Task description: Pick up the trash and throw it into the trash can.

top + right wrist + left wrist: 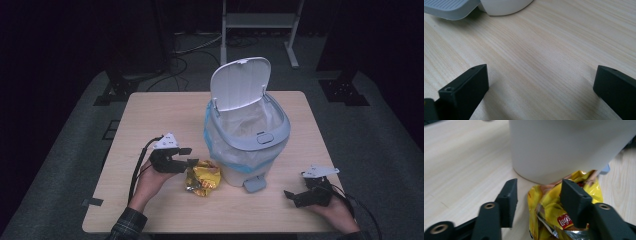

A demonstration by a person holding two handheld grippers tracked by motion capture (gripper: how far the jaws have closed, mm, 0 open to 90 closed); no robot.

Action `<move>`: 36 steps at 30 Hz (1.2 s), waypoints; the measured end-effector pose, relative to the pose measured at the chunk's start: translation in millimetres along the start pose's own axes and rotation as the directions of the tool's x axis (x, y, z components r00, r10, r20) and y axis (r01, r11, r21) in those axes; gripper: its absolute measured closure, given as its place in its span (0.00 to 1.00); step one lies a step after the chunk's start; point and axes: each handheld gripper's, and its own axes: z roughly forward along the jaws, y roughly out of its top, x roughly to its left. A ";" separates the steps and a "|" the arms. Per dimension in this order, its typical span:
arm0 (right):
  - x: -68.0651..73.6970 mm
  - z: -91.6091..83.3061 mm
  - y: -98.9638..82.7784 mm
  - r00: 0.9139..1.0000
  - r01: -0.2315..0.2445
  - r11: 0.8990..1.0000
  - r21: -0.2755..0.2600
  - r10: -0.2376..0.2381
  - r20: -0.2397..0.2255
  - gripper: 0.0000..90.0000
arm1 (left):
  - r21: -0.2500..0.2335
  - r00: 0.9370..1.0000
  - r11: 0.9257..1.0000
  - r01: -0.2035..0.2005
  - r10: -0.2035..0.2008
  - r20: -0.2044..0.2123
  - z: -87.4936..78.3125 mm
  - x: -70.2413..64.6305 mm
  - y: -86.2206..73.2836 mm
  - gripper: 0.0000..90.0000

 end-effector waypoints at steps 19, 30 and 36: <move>0.0 0.0 0.0 1.000 0.001 1.000 0.000 -0.001 0.000 0.00 | 0.093 0.999 0.996 -0.003 -0.002 0.054 -5.7 -13.6 -11.5 0.70; 0.0 0.0 0.0 1.000 0.001 1.000 0.000 -0.001 0.000 0.00 | 0.132 0.998 0.991 0.021 -0.029 0.060 -6.5 -13.9 -15.6 0.94; -0.1 0.0 0.0 1.000 0.001 1.000 0.000 -0.001 0.000 0.00 | 0.128 0.998 0.991 0.025 -0.032 0.055 -8.0 -13.3 -16.2 0.98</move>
